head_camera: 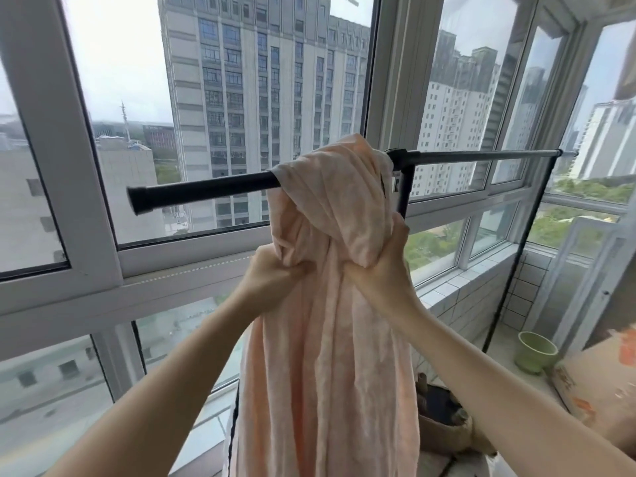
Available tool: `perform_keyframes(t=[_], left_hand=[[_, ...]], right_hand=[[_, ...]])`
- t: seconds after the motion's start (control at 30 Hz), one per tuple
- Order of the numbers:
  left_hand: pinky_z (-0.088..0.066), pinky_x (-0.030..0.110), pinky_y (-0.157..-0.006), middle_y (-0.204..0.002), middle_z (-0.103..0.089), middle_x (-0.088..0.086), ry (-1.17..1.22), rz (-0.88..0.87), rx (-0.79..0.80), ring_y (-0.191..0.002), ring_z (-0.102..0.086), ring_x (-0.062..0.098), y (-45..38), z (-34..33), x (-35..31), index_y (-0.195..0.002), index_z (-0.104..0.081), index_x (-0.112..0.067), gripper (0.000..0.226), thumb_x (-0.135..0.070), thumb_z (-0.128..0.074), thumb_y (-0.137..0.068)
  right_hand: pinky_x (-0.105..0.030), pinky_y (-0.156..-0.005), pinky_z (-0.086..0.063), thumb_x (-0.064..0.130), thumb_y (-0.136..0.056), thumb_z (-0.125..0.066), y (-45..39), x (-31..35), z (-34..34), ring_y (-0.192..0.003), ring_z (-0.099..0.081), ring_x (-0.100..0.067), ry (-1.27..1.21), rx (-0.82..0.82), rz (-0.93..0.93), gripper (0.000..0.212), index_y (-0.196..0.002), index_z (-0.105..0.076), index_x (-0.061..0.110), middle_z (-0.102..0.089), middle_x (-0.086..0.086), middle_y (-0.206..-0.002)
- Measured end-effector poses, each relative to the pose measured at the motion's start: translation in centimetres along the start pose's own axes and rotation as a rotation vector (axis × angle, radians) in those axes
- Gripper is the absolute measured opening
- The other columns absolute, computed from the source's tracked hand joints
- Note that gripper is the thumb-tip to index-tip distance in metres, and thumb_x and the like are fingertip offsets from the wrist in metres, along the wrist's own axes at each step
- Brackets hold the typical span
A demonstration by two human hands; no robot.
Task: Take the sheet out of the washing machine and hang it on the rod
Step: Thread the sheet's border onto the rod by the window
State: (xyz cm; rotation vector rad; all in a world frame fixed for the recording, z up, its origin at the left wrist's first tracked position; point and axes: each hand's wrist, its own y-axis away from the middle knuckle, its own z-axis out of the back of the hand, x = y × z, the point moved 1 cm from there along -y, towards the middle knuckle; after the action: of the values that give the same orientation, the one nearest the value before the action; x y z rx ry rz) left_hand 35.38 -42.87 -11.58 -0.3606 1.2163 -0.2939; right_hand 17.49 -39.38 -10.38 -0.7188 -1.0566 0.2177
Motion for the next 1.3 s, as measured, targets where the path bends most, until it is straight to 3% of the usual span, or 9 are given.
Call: perform_keyframes(t=[0.1, 0.3, 0.47, 0.57, 0.67, 0.8, 0.97, 1.1, 1.3], left_hand=[[-0.054, 0.040, -0.080, -0.087, -0.069, 0.006, 0.108, 0.087, 0.011, -0.083, -0.064, 0.018, 0.0, -0.1, 0.0, -0.081, -0.070, -0.014, 0.011, -0.004, -0.067, -0.085], [-0.053, 0.030, -0.077, -0.085, -0.069, -0.005, 0.235, 0.020, -0.027, -0.086, -0.062, 0.013, 0.1, 0.5, 1.2, -0.084, -0.068, -0.018, 0.032, 0.008, -0.051, -0.089], [-0.052, 0.022, -0.080, -0.103, -0.063, -0.004, 0.159, -0.207, -0.120, -0.096, -0.061, -0.003, 0.8, 1.7, 1.0, -0.111, -0.053, -0.015, 0.027, 0.003, -0.055, -0.092], [-0.047, 0.009, -0.081, -0.112, -0.056, -0.010, 0.155, -0.279, -0.107, -0.100, -0.055, -0.015, 2.5, 1.0, 0.9, -0.129, -0.034, -0.009, 0.067, -0.002, -0.077, -0.078], [-0.046, 0.028, -0.094, -0.133, -0.047, -0.013, -0.018, -0.312, -0.122, -0.121, -0.050, 0.002, 3.1, 0.3, 2.4, -0.142, -0.019, -0.030, 0.096, -0.008, -0.083, -0.073], [-0.050, 0.046, -0.077, -0.127, -0.060, 0.009, -0.235, -0.286, -0.199, -0.107, -0.059, 0.037, 3.0, -0.6, 3.3, -0.138, -0.028, -0.032, 0.072, -0.007, -0.065, -0.082], [-0.048, 0.046, -0.072, -0.117, -0.059, 0.018, -0.361, -0.230, -0.197, -0.095, -0.058, 0.044, 4.2, -0.1, 5.4, -0.141, -0.039, -0.011, 0.069, 0.006, -0.059, -0.077], [-0.048, 0.041, -0.081, -0.127, -0.057, 0.013, -0.344, -0.204, -0.198, -0.107, -0.057, 0.037, 5.5, 0.1, 6.9, -0.145, -0.033, -0.020, 0.078, 0.007, -0.059, -0.076], [-0.047, 0.041, -0.086, -0.133, -0.052, 0.006, -0.275, -0.246, -0.121, -0.115, -0.055, 0.031, 6.0, -0.5, 5.6, -0.146, -0.026, -0.027, 0.077, -0.011, -0.068, -0.083]], right_hand=[[-0.006, -0.063, -0.040, 0.021, -0.072, -0.083, 0.4, -0.5, -0.7, -0.084, -0.050, 0.009, -0.054, 0.080, -0.141, 0.078, -0.127, -0.027, 0.018, -0.045, 0.023, -0.099], [-0.023, -0.060, -0.048, 0.031, -0.076, -0.077, 0.6, -0.9, -0.7, -0.073, -0.057, -0.001, 0.019, -0.035, -0.096, 0.054, -0.113, -0.039, 0.019, -0.055, 0.015, -0.084], [-0.034, -0.055, -0.054, 0.031, -0.081, -0.073, 1.0, -2.3, 0.8, -0.067, -0.064, -0.011, 0.038, -0.133, 0.038, 0.085, -0.139, -0.011, 0.034, -0.065, -0.007, -0.102], [-0.024, -0.079, -0.053, 0.021, -0.089, -0.065, 2.0, -2.4, 0.8, -0.100, -0.064, -0.010, 0.153, -0.082, 0.217, 0.079, -0.143, -0.010, 0.038, -0.052, -0.011, -0.136], [-0.023, -0.091, -0.044, 0.012, -0.092, -0.061, 2.4, -2.1, 0.8, -0.117, -0.055, -0.023, 0.235, -0.058, 0.301, 0.072, -0.143, -0.018, 0.037, -0.048, -0.013, -0.137], [-0.034, -0.070, -0.050, 0.009, -0.093, -0.059, 1.1, -0.7, 1.4, -0.082, -0.056, -0.023, 0.321, -0.077, 0.345, 0.066, -0.141, -0.024, 0.036, -0.048, -0.008, -0.107], [-0.036, -0.061, -0.048, -0.008, -0.086, -0.055, -2.4, 2.9, 3.6, -0.078, -0.051, -0.020, 0.539, -0.224, 0.435, 0.068, -0.137, -0.032, 0.033, -0.044, -0.009, -0.105], [-0.029, -0.062, -0.037, -0.001, -0.089, -0.052, -3.2, 4.4, 2.9, -0.080, -0.046, -0.016, 0.674, -0.213, 0.499, 0.068, -0.143, -0.028, 0.032, -0.045, -0.013, -0.114], [-0.043, -0.055, -0.052, -0.003, -0.084, -0.061, 0.7, 0.9, -0.3, -0.070, -0.056, -0.035, 0.670, -0.146, 0.350, 0.081, -0.143, -0.012, 0.026, -0.041, -0.017, -0.116]])
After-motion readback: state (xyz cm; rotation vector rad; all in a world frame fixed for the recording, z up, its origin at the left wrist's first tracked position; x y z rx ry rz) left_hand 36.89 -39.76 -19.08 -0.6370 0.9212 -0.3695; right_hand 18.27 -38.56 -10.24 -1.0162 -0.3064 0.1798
